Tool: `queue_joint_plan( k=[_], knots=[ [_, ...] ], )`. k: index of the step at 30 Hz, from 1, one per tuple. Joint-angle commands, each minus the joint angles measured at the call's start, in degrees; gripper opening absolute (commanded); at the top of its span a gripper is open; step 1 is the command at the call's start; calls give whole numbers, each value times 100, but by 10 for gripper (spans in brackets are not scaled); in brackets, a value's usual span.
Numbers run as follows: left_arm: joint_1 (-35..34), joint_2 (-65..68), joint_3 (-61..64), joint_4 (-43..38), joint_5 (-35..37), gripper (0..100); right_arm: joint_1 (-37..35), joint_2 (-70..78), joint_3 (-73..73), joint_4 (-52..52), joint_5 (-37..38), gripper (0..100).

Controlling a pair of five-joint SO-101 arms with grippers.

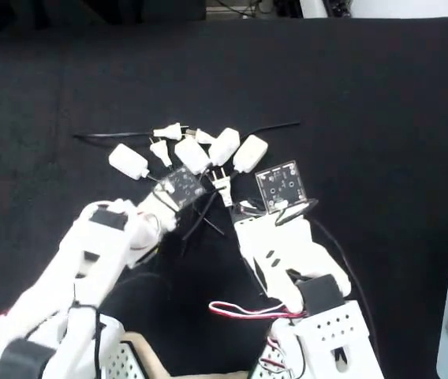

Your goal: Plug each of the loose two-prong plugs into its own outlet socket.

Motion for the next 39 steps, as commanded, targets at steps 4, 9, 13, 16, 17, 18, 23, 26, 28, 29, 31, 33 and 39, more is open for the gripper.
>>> queue_joint_plan(
  k=[4,9,13,16,17,18,23,26,28,29,31,33,39],
  knots=[
    [-295,-1160,470,35,536,248,88,-4,-40,18,-44,12],
    [-901,-1327,31,62,246,235,79,-4,-40,26,-44,12],
    [-1235,-1319,-119,26,18,234,79,-4,-40,26,-44,12],
    [-1376,-1371,-136,35,-44,234,79,-4,-40,26,-44,12],
    [-1393,-1389,-145,62,-44,235,79,-4,-40,26,-44,12],
    [-1393,-1389,-198,105,-26,235,79,-4,-40,26,-44,12],
    [-1182,-1345,-664,932,-26,235,79,-4,-40,26,-44,12],
    [-1086,-1275,-523,818,-18,236,79,-4,-40,26,-44,12],
    [-1033,-1125,-312,484,-18,236,79,-4,-40,26,-44,12],
    [-1033,-1011,-224,299,-9,236,79,-4,-40,26,-44,12],
    [-1033,-668,-180,-35,-9,236,79,-4,-40,26,-44,12],
    [-1033,-237,-268,-255,-9,236,79,-4,-40,26,-44,12],
    [-989,1064,-848,-422,0,227,79,-4,-40,26,-44,12]
  ],
)
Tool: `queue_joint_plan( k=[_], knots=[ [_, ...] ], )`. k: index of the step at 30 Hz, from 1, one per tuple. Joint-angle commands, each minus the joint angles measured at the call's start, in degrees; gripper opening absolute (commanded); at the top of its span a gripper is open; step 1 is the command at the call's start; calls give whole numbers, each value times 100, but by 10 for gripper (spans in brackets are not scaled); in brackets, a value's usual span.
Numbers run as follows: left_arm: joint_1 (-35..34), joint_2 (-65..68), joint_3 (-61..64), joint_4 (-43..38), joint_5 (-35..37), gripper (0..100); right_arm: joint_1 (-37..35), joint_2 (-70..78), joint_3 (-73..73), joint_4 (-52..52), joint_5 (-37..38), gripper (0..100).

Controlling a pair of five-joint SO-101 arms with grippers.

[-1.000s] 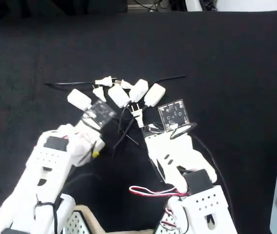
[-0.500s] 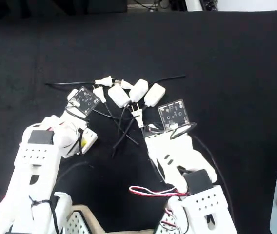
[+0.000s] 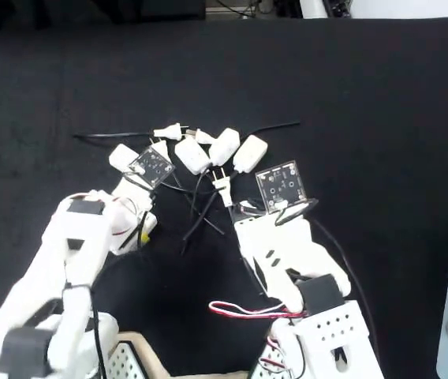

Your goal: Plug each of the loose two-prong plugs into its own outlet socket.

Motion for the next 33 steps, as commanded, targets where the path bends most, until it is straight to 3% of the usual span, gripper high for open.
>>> queue_joint_plan(
  k=[1,6,9,14,18,27,33],
  knots=[
    [66,677,-620,-132,-9,213,79,-4,-40,26,-44,12],
    [505,712,-681,-132,-9,112,79,-4,-40,26,-44,12],
    [822,712,-690,-132,88,118,79,-4,-40,26,-44,12],
    [1015,712,-813,-97,853,196,79,-4,-31,26,-44,12],
    [884,695,-875,-79,1099,270,79,-4,-31,26,-44,12],
    [321,-897,-796,923,1090,275,35,-4,-233,-9,-18,14],
    [-356,-2593,-259,1213,1204,271,-809,435,-760,26,-44,13]
  ],
)
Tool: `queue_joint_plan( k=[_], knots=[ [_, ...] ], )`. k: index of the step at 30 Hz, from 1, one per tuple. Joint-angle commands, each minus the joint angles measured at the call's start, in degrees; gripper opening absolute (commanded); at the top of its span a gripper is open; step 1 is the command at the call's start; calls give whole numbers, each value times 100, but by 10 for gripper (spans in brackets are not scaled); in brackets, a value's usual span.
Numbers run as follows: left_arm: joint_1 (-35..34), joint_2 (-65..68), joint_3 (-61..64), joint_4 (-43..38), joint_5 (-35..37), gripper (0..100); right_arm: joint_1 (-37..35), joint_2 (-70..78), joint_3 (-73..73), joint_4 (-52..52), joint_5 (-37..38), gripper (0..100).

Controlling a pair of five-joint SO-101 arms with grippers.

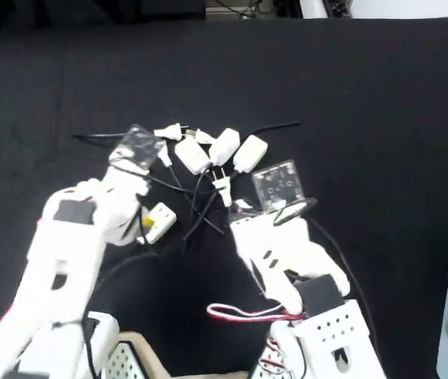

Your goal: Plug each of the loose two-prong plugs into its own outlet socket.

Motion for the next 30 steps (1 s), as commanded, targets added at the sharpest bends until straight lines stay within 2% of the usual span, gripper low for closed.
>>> queue_joint_plan(
  k=[1,5,14,19,25,30],
  knots=[
    [-611,-1319,356,105,325,271,-580,523,-664,0,-44,13],
    [-954,-2171,971,105,897,271,-949,1613,-1385,-18,-53,12],
    [-1490,-3508,1921,35,1222,271,-1565,3969,-2580,-721,0,12],
    [-2035,-3710,2378,-519,1319,271,-1714,5024,-3231,-738,9,12],
    [-2062,-3710,2466,-554,1319,271,-1714,5912,-3776,-782,387,12],
    [-2062,-3710,2475,-554,1319,271,-1776,6352,-3811,-1363,413,12]
  ],
)
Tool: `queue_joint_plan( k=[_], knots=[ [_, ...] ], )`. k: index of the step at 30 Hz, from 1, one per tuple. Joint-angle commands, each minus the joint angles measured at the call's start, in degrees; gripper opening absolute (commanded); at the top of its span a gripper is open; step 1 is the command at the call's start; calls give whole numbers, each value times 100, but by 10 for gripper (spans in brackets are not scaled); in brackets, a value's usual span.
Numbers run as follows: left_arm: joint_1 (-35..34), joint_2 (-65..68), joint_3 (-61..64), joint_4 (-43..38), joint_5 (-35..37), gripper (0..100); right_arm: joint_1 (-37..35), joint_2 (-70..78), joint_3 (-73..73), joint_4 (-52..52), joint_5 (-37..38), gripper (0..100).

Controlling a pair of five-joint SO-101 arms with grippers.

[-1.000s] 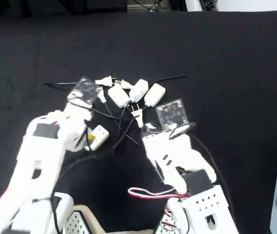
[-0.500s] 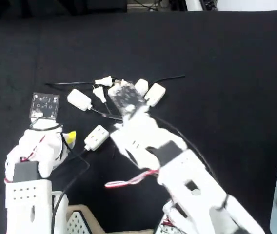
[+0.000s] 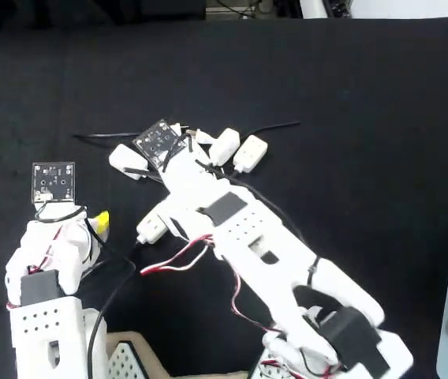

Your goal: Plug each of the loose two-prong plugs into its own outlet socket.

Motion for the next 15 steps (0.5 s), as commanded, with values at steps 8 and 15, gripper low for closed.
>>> queue_joint_plan(
  k=[8,15],
  knots=[
    [-31,-105,40,-123,62,271,-149,620,-347,-782,396,12],
    [-31,-105,40,-123,62,271,-220,673,-356,-774,404,12]
  ],
)
